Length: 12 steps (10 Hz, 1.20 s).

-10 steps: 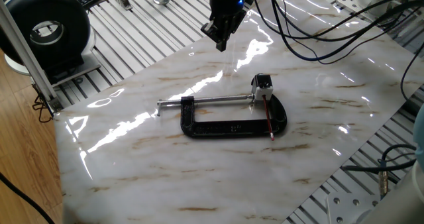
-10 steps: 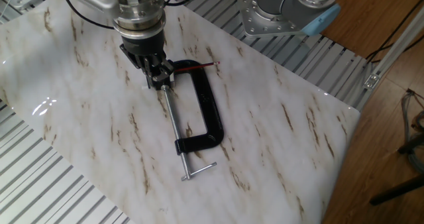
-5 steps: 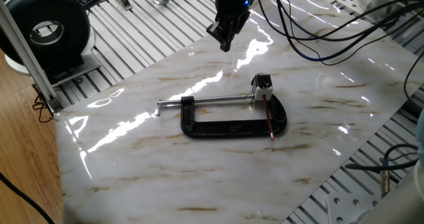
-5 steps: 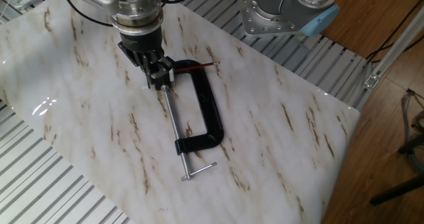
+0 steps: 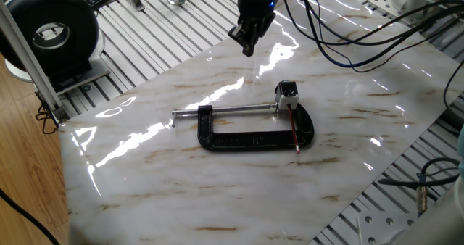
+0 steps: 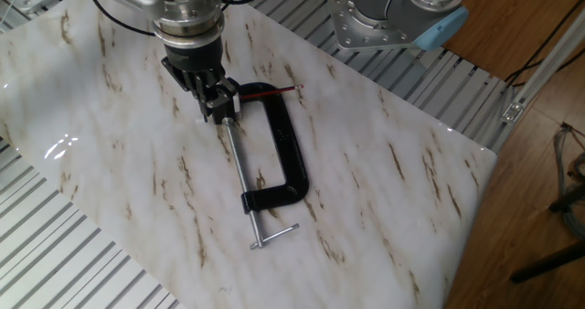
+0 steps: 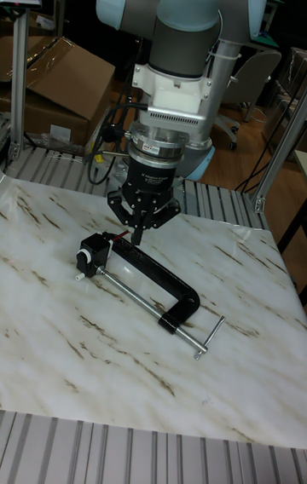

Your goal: Sharpen the pencil with a pencil sharpener

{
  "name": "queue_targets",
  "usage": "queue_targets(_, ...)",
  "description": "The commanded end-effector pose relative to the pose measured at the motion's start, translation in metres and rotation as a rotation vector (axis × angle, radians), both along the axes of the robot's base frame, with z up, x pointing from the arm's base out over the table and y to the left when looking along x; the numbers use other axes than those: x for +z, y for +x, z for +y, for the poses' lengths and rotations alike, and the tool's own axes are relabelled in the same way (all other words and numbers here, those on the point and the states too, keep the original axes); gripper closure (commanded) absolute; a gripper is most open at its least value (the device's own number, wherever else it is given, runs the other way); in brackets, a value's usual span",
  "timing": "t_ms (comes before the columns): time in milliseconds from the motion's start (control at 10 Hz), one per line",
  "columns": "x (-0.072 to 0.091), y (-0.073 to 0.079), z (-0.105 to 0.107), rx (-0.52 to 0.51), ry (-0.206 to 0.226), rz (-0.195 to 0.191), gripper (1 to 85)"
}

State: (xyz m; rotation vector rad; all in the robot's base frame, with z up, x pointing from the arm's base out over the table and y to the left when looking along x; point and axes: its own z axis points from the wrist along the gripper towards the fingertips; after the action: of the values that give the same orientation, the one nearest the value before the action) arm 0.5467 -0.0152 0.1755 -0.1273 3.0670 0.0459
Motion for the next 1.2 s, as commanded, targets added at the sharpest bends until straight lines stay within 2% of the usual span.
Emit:
queue_targets(0, 0.001, 0.003, -0.003, 0.011, -0.008, -0.013, 84.7)
queue_targets(100, 0.001, 0.004, -0.006, 0.023, -0.023, -0.015, 84.7)
queue_targets(300, 0.0, -0.004, -0.013, 0.034, -0.048, 0.015, 84.7)
queue_targets(400, 0.0, -0.007, -0.019, 0.033, -0.074, 0.029, 84.7)
queue_targets(500, 0.001, -0.01, -0.031, 0.036, -0.118, 0.039, 84.7)
queue_targets(700, 0.003, -0.007, -0.044, 0.023, -0.167, 0.027, 84.7)
queue_targets(800, 0.003, 0.0, -0.043, 0.026, -0.164, 0.001, 84.7)
queue_targets(900, 0.002, 0.002, -0.032, 0.054, -0.127, -0.006, 84.7)
queue_targets(1000, -0.006, 0.007, -0.037, 0.103, -0.124, 0.0, 82.0)
queue_targets(1100, -0.023, 0.022, -0.046, 0.126, -0.112, 0.0, 78.7)
